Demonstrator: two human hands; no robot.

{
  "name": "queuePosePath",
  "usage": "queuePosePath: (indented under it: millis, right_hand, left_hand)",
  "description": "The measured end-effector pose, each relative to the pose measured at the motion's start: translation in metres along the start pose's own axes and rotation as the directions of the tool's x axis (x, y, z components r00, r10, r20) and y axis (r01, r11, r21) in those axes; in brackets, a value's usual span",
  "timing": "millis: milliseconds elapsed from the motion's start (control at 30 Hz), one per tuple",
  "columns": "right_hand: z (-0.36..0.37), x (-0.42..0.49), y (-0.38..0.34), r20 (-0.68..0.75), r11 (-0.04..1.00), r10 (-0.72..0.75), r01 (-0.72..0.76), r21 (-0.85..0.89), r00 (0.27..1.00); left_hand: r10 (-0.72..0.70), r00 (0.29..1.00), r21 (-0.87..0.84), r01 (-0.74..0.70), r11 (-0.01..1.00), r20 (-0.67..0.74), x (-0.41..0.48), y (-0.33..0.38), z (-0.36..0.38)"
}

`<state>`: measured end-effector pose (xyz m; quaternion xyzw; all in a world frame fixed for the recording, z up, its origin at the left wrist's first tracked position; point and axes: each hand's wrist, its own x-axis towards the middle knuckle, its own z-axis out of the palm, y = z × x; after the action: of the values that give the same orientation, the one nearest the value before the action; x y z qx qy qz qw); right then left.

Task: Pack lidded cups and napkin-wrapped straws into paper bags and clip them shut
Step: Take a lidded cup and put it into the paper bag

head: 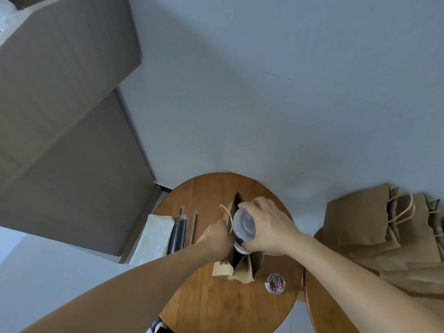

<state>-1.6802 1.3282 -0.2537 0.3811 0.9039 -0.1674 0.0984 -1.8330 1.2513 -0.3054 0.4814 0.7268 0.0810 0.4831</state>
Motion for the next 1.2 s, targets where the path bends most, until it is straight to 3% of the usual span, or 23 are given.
queuePosePath:
  millis: [67,167,400,600,767,967,1200]
  right_hand:
    - [0.017,0.003,0.004,0.043,0.995,0.096,-0.097,0.023,0.994]
    - [0.045,0.008,0.007,0.092,0.993,0.094,-0.087,-0.08,0.991]
    - [0.099,0.019,0.021,0.13,0.968,0.25,-0.243,-0.067,0.959]
    - [0.14,0.047,0.008,0.273,0.961,0.267,-0.233,-0.152,0.924]
    - [0.163,0.061,0.002,0.259,0.958,0.178,-0.107,-0.265,0.95]
    - [0.17,0.071,-0.001,0.265,0.972,0.149,-0.093,-0.215,0.953]
    - [0.148,0.064,-0.009,0.371,0.969,0.247,-0.218,-0.119,0.895]
  left_hand:
    - [-0.024,1.0,-0.054,0.024,0.998,-0.007,-0.001,-0.005,-0.003]
    - [-0.061,0.998,-0.071,0.06,0.996,-0.004,0.0,-0.011,-0.008]
    - [-0.053,0.99,0.047,0.06,0.997,-0.133,0.009,-0.027,-0.006]
    - [-0.089,0.983,0.035,0.096,0.995,-0.163,0.007,-0.03,-0.001]
    - [-0.087,0.981,0.038,0.095,0.995,-0.173,0.004,-0.033,-0.002]
    - [-0.083,0.977,0.042,0.093,0.995,-0.197,0.003,-0.042,-0.009]
    - [-0.034,0.986,0.07,0.046,0.997,-0.164,0.001,-0.041,-0.011]
